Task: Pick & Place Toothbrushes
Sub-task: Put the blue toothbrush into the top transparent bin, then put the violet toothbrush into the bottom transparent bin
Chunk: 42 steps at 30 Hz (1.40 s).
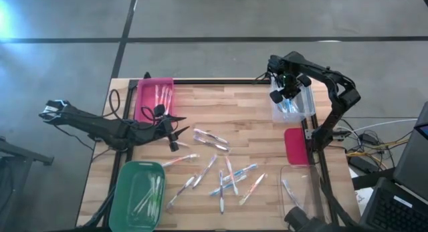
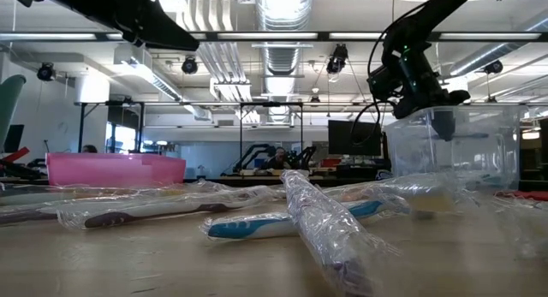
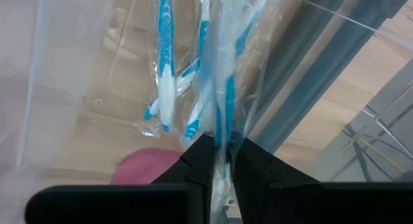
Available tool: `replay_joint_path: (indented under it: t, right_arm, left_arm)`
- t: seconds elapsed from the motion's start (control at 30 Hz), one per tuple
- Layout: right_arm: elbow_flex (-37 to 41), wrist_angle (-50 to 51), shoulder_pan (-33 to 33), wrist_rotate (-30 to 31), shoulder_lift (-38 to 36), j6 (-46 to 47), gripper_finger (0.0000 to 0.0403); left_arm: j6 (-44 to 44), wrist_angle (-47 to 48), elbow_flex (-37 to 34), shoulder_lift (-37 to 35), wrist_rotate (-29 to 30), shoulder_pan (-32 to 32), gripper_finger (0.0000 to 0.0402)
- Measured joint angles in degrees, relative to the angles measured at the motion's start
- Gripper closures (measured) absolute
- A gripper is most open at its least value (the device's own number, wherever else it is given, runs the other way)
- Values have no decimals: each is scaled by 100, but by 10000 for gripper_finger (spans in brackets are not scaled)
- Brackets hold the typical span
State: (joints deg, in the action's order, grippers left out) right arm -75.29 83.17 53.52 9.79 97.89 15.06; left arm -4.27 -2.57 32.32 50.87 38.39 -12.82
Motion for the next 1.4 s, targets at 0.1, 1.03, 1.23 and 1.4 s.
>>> replay_joint_path:
  t: [0.1,1.03,1.23,1.4]
  right_arm:
    - [-2,-4,0,8,0,17,346]
    - [-772,-203,-709,41,-1425,8,229]
    - [-860,-1122,-1801,36,-1909,135,253]
    - [-850,-1995,-2701,17,-1935,128,274]
  left_arm:
    - [0,6,-10,0,1,-1,225]
    - [0,4,-26,0,0,-2,225]
    - [0,3,-26,-1,0,-2,225]
    - [0,5,-33,-1,0,-1,225]
